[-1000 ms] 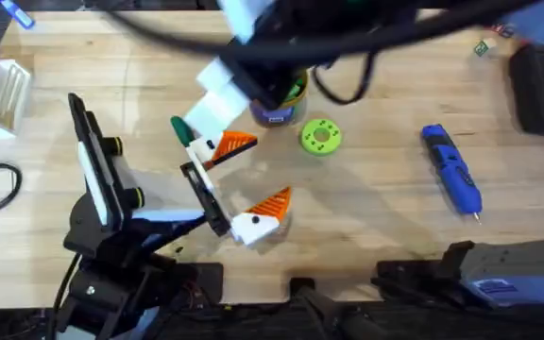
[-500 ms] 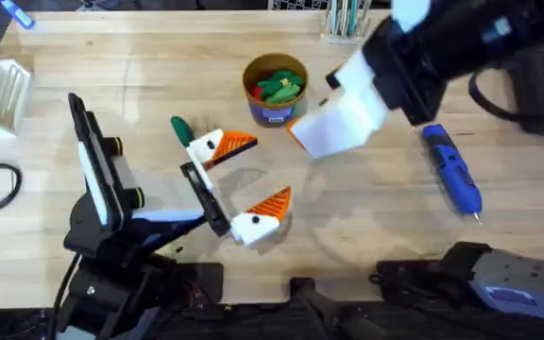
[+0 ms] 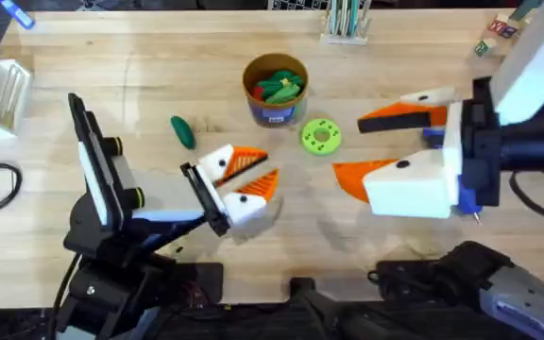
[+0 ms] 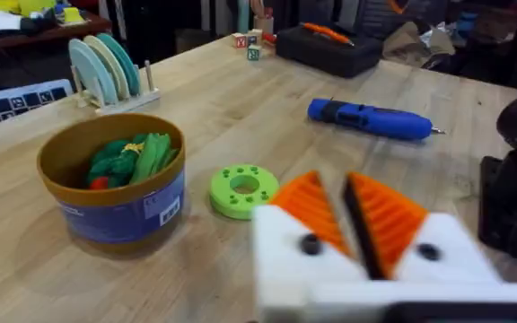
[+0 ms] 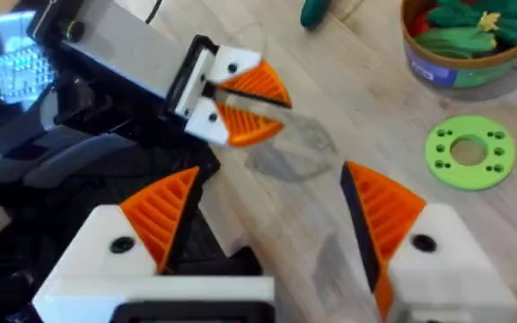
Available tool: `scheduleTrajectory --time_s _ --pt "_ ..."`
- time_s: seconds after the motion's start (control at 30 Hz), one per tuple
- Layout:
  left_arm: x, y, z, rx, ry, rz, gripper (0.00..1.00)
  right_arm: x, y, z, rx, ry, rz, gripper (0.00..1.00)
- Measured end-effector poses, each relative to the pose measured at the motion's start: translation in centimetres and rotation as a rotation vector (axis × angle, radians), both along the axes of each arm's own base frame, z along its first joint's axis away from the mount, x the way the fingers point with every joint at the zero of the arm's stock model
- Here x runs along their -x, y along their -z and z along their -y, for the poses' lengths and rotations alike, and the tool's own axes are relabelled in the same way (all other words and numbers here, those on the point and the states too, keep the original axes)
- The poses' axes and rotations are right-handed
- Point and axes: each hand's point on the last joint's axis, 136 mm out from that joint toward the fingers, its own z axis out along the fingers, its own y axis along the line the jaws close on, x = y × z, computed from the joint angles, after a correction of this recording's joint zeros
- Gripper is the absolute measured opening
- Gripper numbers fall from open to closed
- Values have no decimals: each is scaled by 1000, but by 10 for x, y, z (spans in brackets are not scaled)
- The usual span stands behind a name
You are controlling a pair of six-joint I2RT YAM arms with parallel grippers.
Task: Pick up the gripper from the table and insert it into the empty holder that is missing its gripper. Then pick up a screw, insert it into the mounting hole, and use the screwdriver to tighten it. Finally, clean up the table by picking up the vegetable and placing it into the bucket.
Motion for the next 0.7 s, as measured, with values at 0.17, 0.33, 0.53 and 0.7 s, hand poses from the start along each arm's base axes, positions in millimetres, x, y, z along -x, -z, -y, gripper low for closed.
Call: scheduleTrajectory --time_s 0.17,0.33,0.53,0.7 --pt "0 0 0 -2 0 4 14 0 8 4 -8 25 -36 952" --pt "0 0 0 -3 0 5 16 -11 31 16 79 118 -125 989" --pt "0 0 0 -3 0 5 16 -49 86 73 325 404 -293 991" --pt "0 0 0 -3 -1 6 16 -79 116 151 512 711 -369 991"
